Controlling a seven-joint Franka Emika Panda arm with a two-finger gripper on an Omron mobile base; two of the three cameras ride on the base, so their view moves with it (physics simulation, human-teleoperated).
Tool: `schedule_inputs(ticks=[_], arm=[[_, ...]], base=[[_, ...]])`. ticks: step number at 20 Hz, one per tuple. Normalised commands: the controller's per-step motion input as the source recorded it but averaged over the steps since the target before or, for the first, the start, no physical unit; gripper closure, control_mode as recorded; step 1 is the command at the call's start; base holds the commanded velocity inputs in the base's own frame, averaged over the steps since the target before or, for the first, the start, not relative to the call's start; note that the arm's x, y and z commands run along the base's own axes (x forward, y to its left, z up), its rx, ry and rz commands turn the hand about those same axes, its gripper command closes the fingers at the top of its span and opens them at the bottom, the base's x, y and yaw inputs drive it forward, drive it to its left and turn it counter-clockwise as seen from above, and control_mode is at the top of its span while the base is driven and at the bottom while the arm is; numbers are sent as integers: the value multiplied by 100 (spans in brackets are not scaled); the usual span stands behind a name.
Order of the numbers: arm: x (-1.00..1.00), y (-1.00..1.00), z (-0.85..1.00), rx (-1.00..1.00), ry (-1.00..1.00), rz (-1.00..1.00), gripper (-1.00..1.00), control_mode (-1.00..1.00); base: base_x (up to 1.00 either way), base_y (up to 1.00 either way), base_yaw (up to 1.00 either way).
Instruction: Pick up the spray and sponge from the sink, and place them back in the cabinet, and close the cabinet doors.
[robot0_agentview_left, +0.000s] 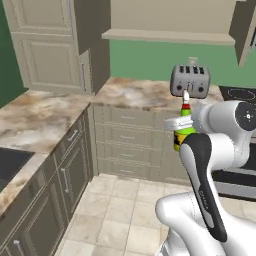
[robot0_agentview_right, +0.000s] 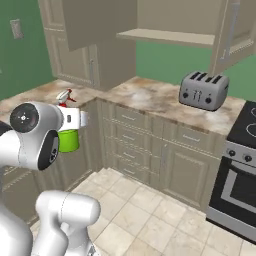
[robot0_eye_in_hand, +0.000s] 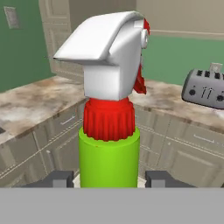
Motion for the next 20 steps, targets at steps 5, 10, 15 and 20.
schedule_inputs(ticks=[5,10,15,20], arm=[[0,0,0,0,0,0,100,100],[0,0,0,0,0,0,100,100],[0,0,0,0,0,0,100,100],[0,0,0,0,0,0,100,100]], base=[[16,11,-38],[30,11,-33],[31,11,-27],[24,24,-26]])
